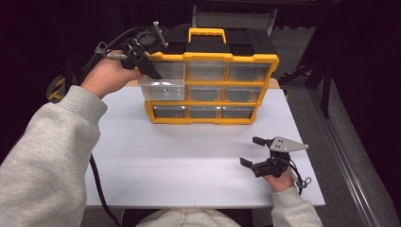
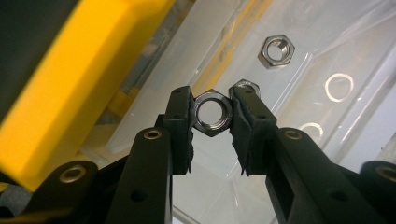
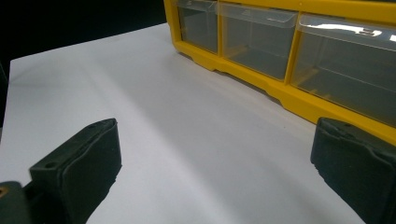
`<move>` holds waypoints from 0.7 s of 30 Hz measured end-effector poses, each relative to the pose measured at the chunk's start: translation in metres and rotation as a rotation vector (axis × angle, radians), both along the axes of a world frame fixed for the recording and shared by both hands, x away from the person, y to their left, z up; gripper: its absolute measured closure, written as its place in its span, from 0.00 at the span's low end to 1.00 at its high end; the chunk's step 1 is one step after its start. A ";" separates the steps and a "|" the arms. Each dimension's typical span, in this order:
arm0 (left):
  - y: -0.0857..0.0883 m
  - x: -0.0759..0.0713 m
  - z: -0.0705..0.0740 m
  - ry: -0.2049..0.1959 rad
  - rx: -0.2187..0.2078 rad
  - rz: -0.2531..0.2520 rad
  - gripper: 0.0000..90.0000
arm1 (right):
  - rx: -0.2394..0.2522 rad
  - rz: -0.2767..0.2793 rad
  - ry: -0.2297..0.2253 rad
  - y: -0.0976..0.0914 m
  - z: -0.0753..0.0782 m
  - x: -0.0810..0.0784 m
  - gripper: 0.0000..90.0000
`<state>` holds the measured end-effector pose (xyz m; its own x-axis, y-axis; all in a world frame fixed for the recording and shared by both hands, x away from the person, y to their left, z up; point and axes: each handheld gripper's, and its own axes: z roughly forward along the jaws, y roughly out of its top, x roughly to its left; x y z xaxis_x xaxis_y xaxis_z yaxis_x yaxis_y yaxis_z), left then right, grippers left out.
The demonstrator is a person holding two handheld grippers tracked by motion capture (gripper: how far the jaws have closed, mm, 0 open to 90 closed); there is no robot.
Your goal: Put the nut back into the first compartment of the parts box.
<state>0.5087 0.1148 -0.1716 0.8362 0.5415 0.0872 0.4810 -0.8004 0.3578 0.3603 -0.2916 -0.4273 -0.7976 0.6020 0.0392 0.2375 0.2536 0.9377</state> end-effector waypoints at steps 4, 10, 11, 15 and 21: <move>0.000 0.002 -0.005 0.023 0.026 0.004 0.77 | 0.001 0.001 0.000 0.000 0.000 0.000 0.02; 0.000 0.006 -0.010 0.055 0.022 0.015 0.77 | 0.002 0.006 0.005 0.000 -0.001 0.001 0.02; 0.001 0.007 -0.010 0.064 0.021 0.016 0.77 | 0.003 0.009 0.007 0.000 -0.001 0.001 0.02; 0.001 0.010 -0.013 0.082 0.019 0.017 0.77 | -0.001 0.010 0.008 0.001 -0.001 0.000 0.03; 0.002 0.011 -0.013 0.086 0.011 0.009 0.76 | -0.001 0.012 0.009 0.001 -0.001 0.000 0.02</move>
